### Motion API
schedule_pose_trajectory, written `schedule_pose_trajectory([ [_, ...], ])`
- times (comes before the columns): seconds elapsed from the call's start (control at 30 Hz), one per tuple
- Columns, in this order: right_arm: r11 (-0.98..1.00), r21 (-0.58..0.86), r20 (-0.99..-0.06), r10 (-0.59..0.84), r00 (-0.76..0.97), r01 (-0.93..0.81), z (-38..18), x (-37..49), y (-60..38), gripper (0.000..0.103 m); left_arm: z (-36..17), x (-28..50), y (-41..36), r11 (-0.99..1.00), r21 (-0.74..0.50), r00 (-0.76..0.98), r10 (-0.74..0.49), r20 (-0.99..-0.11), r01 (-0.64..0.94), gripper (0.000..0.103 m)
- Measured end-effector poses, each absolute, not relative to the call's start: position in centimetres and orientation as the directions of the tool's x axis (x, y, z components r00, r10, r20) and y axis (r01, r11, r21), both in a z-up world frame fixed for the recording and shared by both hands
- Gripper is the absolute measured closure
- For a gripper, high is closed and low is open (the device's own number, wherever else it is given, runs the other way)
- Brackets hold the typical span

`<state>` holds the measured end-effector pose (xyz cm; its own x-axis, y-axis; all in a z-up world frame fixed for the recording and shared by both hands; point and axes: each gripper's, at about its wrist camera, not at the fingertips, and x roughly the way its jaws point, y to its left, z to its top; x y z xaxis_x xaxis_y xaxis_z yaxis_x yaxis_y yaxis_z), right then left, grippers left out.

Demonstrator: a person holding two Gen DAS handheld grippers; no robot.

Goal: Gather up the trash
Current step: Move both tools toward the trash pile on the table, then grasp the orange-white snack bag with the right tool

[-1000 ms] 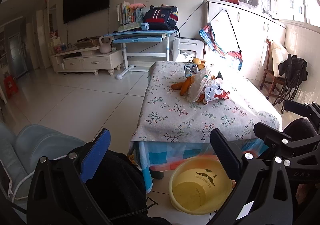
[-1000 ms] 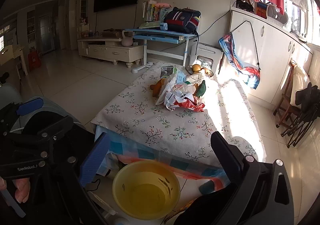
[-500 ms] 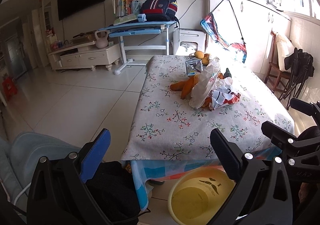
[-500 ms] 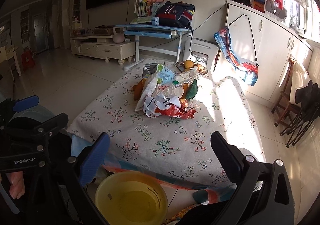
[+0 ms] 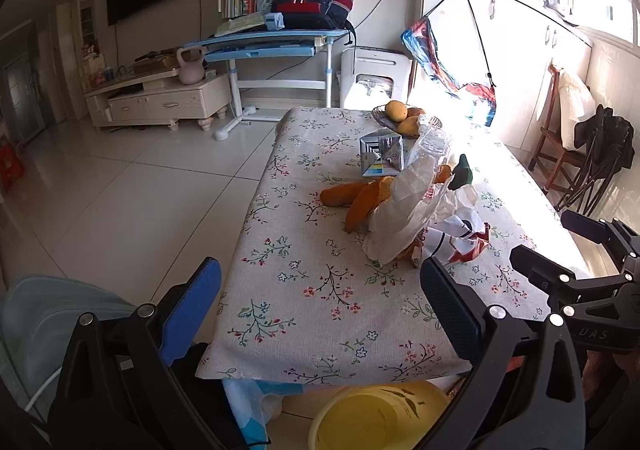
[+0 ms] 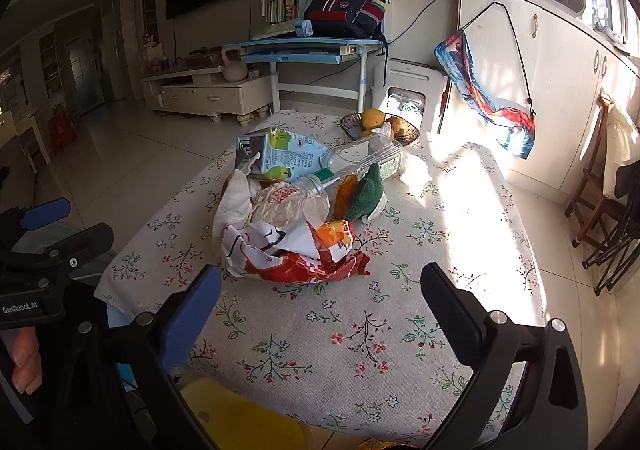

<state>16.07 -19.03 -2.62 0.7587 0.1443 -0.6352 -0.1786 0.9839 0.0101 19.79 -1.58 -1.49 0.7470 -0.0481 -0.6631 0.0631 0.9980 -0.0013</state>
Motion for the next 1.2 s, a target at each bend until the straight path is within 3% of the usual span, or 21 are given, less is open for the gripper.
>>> schedule_pose_trajectory([
  [0.43, 0.993, 0.043, -0.684, 0.112, 0.721, -0.113, -5.1, 16.8, -20.8, 0.007, -3.6, 27.9, -7.7, 0.988, -0.024, 0.704, -0.127, -0.698, 0.155, 0.009],
  [0.5, 0.991, 0.047, -0.681, 0.124, 0.722, -0.126, -5.2, 17.0, -20.5, 0.007, -4.1, 28.7, -7.3, 0.988, -0.039, 0.699, -0.133, -0.703, 0.149, 0.025],
  [0.57, 0.989, 0.047, -0.675, 0.136, 0.725, -0.142, -5.2, 17.1, -20.0, 0.007, -4.7, 29.5, -6.4, 0.984, -0.086, 0.672, -0.168, -0.721, 0.154, 0.069],
  [0.63, 0.986, 0.050, -0.665, 0.152, 0.732, -0.159, -5.3, 17.1, -19.6, 0.007, -5.1, 30.0, -5.0, 0.981, -0.133, 0.651, -0.194, -0.734, 0.142, 0.088],
  [0.7, 0.983, 0.053, -0.648, 0.169, 0.743, -0.177, -5.1, 16.9, -19.1, 0.007, -5.0, 29.8, -3.8, 0.980, -0.156, 0.656, -0.199, -0.728, 0.125, 0.096],
  [0.93, 0.971, 0.068, -0.622, 0.221, 0.751, -0.230, -5.0, 17.6, -17.6, 0.007, -2.9, 27.1, 0.4, 0.961, -0.252, 0.689, -0.258, -0.677, 0.111, 0.099],
  [1.2, 0.971, 0.085, -0.644, 0.225, 0.731, -0.224, -6.3, 19.9, -15.8, 0.008, -4.8, 26.2, 1.7, 0.956, -0.278, 0.656, -0.269, -0.705, 0.094, 0.099],
])
